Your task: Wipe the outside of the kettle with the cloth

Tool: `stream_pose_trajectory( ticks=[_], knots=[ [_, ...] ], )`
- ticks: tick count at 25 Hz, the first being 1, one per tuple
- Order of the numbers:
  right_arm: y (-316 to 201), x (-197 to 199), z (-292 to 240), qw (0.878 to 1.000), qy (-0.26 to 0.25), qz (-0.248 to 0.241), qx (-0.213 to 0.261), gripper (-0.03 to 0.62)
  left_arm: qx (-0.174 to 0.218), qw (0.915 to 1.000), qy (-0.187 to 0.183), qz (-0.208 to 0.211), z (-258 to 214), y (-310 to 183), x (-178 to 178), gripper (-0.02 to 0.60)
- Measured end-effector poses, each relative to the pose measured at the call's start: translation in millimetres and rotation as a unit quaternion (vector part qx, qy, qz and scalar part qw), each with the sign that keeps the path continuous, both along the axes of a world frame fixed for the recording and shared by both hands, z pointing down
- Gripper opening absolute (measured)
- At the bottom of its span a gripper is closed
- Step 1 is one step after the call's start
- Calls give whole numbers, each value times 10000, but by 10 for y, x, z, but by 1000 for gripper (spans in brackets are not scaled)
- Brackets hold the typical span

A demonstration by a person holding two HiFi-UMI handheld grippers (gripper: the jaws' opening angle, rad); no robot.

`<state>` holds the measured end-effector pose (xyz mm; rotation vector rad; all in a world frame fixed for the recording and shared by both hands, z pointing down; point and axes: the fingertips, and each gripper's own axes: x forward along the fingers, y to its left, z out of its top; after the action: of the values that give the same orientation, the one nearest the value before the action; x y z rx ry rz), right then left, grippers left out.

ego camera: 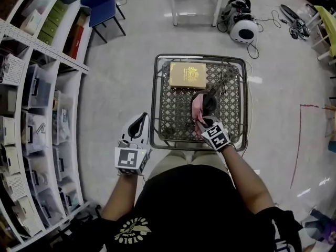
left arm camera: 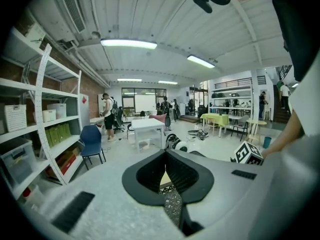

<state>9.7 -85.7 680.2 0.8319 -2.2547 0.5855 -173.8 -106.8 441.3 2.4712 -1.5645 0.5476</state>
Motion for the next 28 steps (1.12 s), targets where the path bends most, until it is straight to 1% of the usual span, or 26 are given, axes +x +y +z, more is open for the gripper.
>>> stream_pose_trajectory(
  ticks=[5, 7, 10, 17, 22, 25, 28],
  knots=[
    [24, 17, 218, 9991, -96, -104, -393, 28, 123, 9995, -90, -282, -33, 126, -49, 9],
    [25, 13, 274, 9981, -244, -29, -557, 28, 117, 9993, -164, -330, 10, 204, -71, 9],
    [-5, 31, 280, 9963, -448, 87, -727, 28, 109, 9988, -165, -444, 33, 280, -94, 9],
    [-99, 331, 265, 9944, -606, 353, -790, 28, 31, 9986, -253, -467, 118, 303, 45, 9],
    [-152, 565, 279, 9938, -567, 533, -795, 29, 89, 9990, -264, -354, 144, 222, 174, 9],
    [-182, 697, 303, 9933, -539, 632, -804, 28, 34, 9987, -330, -383, 132, 171, 240, 9],
    [-213, 815, 342, 9930, -489, 706, -816, 29, 59, 9992, -239, -326, 163, 155, 308, 9]
  ],
)
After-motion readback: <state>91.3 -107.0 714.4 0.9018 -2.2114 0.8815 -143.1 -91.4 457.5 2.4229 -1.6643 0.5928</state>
